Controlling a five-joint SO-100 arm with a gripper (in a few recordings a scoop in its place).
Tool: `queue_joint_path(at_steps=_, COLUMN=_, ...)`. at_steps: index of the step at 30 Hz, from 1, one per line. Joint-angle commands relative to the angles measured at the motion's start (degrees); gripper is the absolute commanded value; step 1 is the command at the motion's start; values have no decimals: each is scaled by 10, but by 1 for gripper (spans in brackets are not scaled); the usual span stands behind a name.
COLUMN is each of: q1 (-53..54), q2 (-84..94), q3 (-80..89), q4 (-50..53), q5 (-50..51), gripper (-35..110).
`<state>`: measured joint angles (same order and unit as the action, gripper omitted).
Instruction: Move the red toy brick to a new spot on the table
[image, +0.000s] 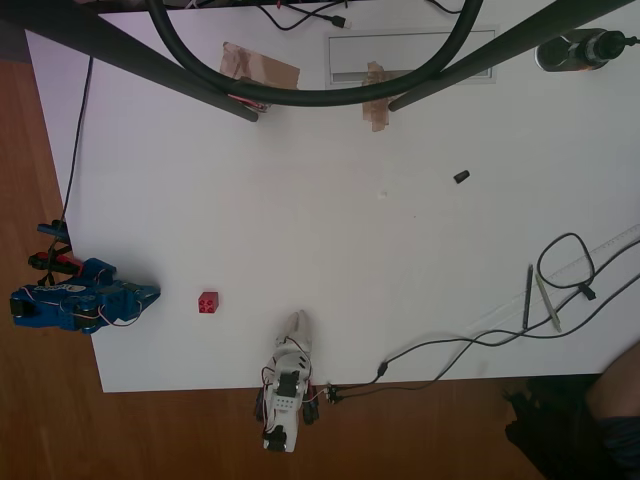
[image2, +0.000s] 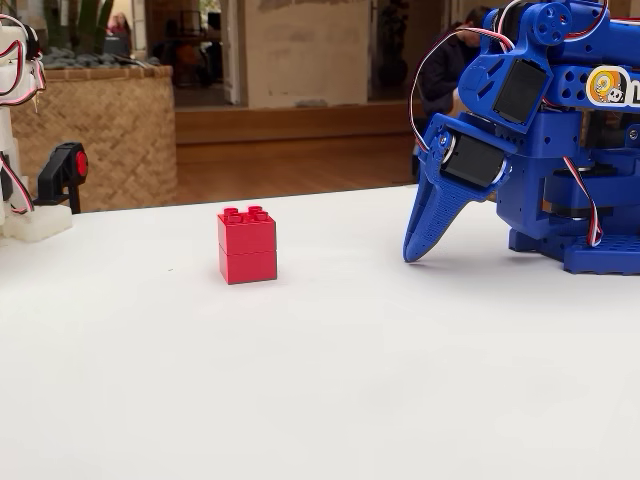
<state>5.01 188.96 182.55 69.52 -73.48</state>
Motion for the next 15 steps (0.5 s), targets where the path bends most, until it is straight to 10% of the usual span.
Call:
queue_joint_path(at_steps=1, q1=-4, q2=24, q3=20, q4=-2, q5=5, gripper=0)
queue_joint_path(at_steps=15, q1=-4, q2=24, q3=20, q4=-3, q5=11, gripper=0)
